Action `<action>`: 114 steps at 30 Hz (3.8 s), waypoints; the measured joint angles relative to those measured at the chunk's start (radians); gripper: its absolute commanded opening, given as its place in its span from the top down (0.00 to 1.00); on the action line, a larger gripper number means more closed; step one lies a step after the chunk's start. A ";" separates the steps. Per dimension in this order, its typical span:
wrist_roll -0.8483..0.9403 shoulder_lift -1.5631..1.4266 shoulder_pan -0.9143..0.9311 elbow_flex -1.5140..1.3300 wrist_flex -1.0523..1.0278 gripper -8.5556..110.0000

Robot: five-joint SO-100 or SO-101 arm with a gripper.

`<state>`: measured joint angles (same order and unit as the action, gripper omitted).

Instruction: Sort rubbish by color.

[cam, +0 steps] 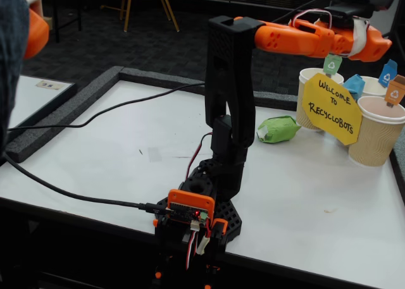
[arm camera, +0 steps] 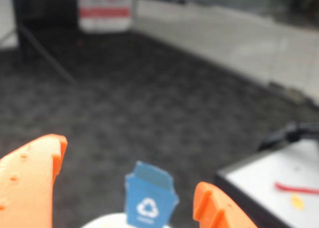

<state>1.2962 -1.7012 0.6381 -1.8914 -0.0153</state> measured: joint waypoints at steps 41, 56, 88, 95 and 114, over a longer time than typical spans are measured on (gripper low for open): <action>0.000 -0.971 -0.172 0.107 -1.624 0.93; 0.000 -1.011 -0.393 0.044 -1.667 0.93; -0.370 -0.037 -0.348 -0.092 -0.876 0.93; -0.534 0.029 -0.370 -0.092 -0.877 0.93; -0.581 0.115 -0.357 -0.035 -0.899 0.73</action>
<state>0.7148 -1.5861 0.2807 -1.9267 -0.9143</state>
